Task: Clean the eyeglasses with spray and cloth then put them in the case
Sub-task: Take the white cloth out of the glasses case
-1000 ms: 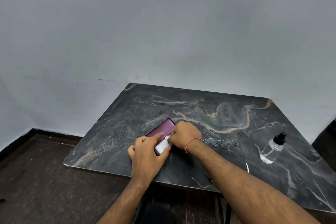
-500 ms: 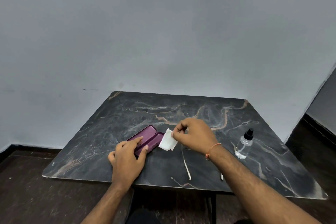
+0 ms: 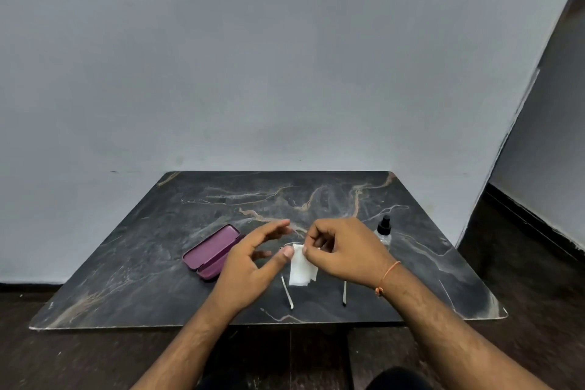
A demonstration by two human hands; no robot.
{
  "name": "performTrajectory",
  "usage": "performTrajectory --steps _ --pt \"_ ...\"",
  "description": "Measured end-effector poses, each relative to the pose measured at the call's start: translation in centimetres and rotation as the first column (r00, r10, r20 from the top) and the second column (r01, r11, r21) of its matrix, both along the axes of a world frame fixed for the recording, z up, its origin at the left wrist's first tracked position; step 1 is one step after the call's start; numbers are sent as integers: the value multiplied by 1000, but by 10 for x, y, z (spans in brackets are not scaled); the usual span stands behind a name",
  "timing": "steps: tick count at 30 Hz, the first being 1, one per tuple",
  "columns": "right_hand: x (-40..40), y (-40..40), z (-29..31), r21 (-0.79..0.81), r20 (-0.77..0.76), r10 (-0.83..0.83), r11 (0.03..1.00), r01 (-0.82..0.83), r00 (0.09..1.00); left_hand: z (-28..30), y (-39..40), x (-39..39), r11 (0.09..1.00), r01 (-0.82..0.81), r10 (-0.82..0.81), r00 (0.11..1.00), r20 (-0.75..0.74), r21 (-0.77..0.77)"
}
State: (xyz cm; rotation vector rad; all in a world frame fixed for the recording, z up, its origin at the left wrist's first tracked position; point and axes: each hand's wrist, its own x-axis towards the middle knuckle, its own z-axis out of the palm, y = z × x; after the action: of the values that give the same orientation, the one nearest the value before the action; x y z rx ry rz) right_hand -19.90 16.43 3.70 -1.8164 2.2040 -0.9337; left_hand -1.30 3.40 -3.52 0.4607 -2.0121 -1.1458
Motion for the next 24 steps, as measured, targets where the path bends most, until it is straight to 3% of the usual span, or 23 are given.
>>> performTrajectory --steps 3,8,15,19,24 --pt "-5 8 2 -37 31 32 999 -30 999 11 6 -11 995 37 -36 999 20 -90" --pt "-12 18 1 -91 101 59 995 -50 993 17 15 -21 997 -1 -1 1000 -27 -80" --pt "-24 26 -13 -155 361 74 988 -18 929 19 17 -24 991 -56 62 997 -50 119" --pt "-24 27 -22 -179 609 65 982 58 791 18 19 -28 970 -52 77 992 -95 237" --pt "-14 23 -39 -124 796 116 992 -28 594 18 24 -36 955 -22 58 991 -116 295"
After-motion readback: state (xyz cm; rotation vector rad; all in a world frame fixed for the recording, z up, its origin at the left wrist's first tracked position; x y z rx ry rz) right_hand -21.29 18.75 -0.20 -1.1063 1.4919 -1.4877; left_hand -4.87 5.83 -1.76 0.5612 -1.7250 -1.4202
